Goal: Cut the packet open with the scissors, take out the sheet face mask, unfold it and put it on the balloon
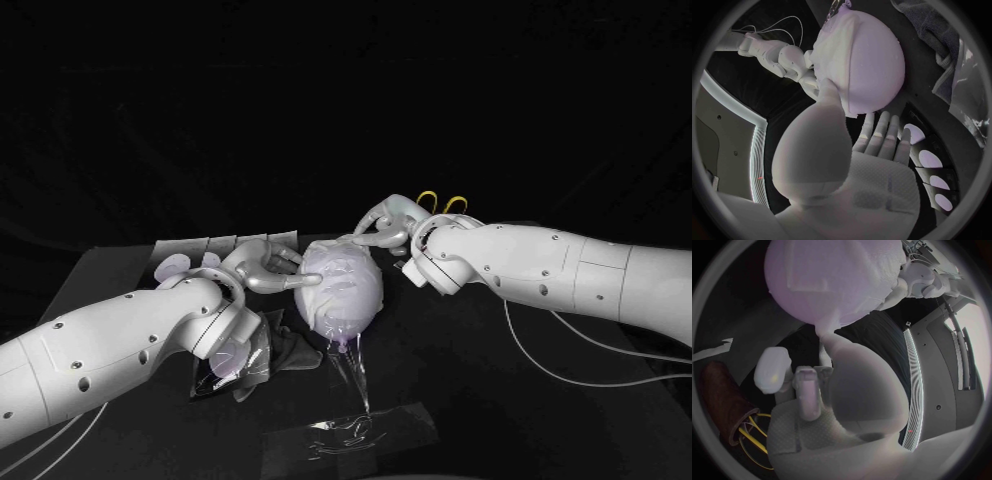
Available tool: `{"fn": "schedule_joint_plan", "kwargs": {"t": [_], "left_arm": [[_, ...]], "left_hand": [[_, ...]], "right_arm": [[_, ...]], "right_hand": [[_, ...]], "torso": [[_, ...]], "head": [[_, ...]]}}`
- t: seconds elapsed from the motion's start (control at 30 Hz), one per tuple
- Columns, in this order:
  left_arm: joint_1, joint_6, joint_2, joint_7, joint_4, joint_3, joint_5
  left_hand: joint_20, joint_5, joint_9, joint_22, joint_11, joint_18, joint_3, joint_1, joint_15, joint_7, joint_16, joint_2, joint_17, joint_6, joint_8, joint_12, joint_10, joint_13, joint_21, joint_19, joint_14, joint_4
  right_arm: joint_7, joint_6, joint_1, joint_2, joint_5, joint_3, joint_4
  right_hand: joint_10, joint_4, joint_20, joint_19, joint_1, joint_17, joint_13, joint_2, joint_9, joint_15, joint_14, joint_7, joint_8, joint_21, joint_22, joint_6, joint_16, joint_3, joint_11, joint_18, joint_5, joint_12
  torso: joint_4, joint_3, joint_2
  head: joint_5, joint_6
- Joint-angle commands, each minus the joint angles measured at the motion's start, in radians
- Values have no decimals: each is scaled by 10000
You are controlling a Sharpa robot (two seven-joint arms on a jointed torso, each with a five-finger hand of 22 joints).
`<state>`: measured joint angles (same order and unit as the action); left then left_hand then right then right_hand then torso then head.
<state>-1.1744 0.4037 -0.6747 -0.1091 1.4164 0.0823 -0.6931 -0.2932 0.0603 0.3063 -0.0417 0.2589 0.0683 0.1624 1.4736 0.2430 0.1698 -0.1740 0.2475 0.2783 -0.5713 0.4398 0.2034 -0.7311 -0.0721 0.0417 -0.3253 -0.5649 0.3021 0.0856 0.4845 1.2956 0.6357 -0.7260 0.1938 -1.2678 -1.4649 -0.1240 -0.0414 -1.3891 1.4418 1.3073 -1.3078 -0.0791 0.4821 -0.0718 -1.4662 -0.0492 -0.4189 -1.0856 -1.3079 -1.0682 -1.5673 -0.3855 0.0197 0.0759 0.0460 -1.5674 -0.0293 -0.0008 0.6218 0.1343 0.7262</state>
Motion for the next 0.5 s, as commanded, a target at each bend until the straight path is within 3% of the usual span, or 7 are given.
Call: {"fn": "schedule_joint_plan", "kwargs": {"t": [0.03,0.5], "left_arm": [[1,-131,10,-79,25,6,11],[-1,-141,-3,-97,53,7,11]], "left_hand": [[22,-48,9,-4,-5,77,-65,-6,19,1256,-44,-84,-8,51,58,57,90,-12,2,63,-5,-7],[22,-48,9,-4,-5,77,-65,-6,19,1256,-44,-84,-8,51,58,57,90,-12,2,63,-5,-7]], "right_arm": [[450,-321,0,-15,-256,1,122],[884,-656,-7,-154,-613,5,508]], "right_hand": [[-1059,6,70,11,-72,2635,-2630,-6,1029,-57,-1046,24,-35,62,-1016,80,-35,-97,39,147,29,-34],[-1059,59,66,66,-122,2635,-2630,-80,1092,-49,-1046,9,-54,212,-978,191,-35,-213,28,170,28,-34]], "torso": [[0,-7,2],[3,7,9]], "head": [[-5,-2],[-22,26]]}}
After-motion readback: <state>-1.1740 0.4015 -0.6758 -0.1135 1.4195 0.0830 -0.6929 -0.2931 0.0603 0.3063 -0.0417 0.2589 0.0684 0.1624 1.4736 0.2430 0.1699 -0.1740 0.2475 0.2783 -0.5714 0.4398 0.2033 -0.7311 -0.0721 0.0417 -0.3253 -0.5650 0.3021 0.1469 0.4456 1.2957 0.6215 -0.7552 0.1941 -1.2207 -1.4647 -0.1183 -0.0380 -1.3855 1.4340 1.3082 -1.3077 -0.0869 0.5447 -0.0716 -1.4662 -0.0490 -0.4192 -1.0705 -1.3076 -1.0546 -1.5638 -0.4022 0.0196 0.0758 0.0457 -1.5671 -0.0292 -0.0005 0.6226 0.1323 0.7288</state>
